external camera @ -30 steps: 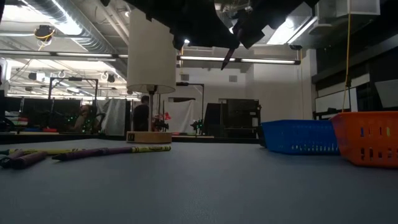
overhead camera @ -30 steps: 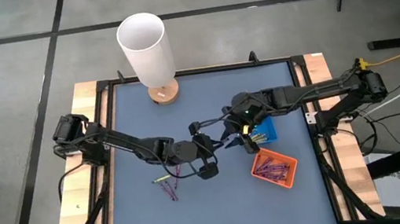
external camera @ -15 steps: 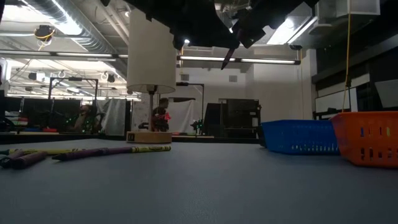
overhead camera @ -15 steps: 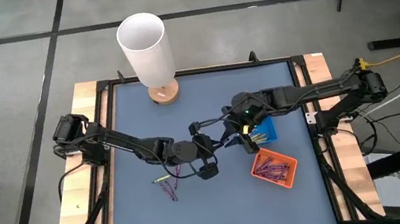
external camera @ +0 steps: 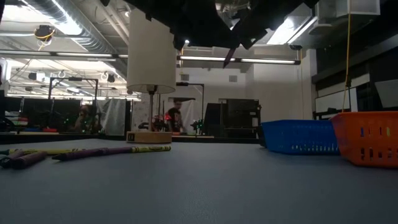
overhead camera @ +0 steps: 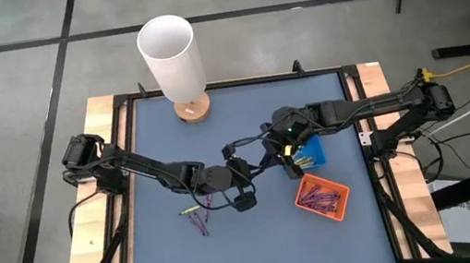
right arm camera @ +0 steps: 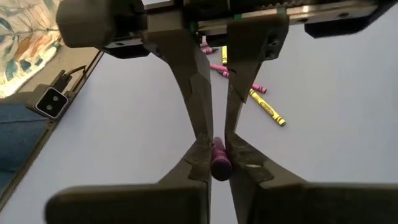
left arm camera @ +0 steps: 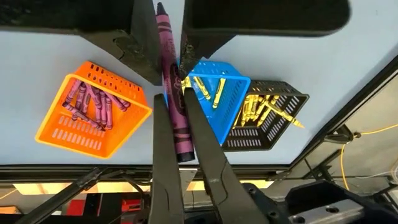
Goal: Sort crayons
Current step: Put the purple crayon into the orange bin
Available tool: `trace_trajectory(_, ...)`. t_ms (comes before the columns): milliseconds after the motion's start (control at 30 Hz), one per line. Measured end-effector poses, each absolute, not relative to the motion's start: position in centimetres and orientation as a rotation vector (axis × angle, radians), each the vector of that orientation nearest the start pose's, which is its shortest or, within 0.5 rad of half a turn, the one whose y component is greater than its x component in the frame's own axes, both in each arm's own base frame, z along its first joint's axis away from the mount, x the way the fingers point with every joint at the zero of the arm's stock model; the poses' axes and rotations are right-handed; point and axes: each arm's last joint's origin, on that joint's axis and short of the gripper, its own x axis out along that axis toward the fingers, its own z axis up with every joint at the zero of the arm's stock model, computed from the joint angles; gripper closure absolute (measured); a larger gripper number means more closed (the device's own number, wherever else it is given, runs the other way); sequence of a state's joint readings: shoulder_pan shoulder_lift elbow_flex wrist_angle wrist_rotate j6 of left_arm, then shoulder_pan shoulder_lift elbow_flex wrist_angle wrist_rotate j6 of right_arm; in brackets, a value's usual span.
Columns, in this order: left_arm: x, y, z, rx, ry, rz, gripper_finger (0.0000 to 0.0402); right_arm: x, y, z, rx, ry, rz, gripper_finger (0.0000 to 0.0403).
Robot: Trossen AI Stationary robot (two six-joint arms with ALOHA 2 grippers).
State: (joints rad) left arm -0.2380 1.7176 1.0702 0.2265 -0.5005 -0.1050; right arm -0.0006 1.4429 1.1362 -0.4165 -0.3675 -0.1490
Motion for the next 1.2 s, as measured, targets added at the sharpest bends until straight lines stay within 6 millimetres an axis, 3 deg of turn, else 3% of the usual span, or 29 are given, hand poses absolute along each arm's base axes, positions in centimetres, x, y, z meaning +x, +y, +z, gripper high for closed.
trace_trajectory(233,36.8,-7.6,22.6,0.02,0.382,0.248,0.0313,30.5,1.0,28.2,0.047,0.752,0.393,0.0377)
trace_trajectory(400,36.8,-7.7,22.5,0.015,0.396,0.208,0.0274,29.3,1.1,27.1,0.085,0.924,0.394,0.0389)
trace_trajectory(533,36.8,-7.7,22.5,0.017,0.402,0.208,0.0257,28.0,1.3,26.5,0.197,1.075,0.437,0.0372)
trace_trajectory(833,36.8,-7.7,22.5,0.016,0.403,0.205,0.025,25.6,2.8,25.9,0.328,1.317,0.571,0.0381)
trace_trajectory(1200,36.7,-7.7,22.3,0.022,0.419,0.206,0.0257,24.5,6.7,25.6,0.141,1.403,0.609,0.0343)
